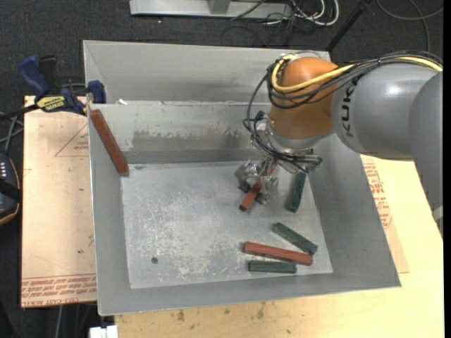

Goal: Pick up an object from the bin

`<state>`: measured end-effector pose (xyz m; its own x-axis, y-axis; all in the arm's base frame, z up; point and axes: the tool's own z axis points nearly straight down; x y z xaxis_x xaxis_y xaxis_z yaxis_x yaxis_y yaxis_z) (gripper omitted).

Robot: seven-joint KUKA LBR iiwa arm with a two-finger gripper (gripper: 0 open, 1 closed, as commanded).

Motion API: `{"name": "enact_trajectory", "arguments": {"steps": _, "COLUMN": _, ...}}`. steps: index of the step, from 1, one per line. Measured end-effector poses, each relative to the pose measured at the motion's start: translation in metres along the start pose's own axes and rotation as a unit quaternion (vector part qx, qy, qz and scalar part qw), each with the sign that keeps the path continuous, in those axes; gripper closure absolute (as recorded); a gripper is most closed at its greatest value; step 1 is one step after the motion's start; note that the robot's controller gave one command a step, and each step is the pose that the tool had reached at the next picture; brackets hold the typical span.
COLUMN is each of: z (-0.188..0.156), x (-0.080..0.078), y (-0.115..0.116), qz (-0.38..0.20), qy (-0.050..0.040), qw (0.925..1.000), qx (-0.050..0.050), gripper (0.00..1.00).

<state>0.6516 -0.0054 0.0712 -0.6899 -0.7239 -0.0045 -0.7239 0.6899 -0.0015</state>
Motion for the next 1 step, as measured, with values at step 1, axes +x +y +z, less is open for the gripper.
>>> {"name": "enact_trajectory", "arguments": {"steps": 1, "z": 0.0, "x": 0.0, "y": 0.0, "qz": 0.0, "qy": -0.0001, "qw": 1.0, "qx": 0.0, "gripper": 1.0}}
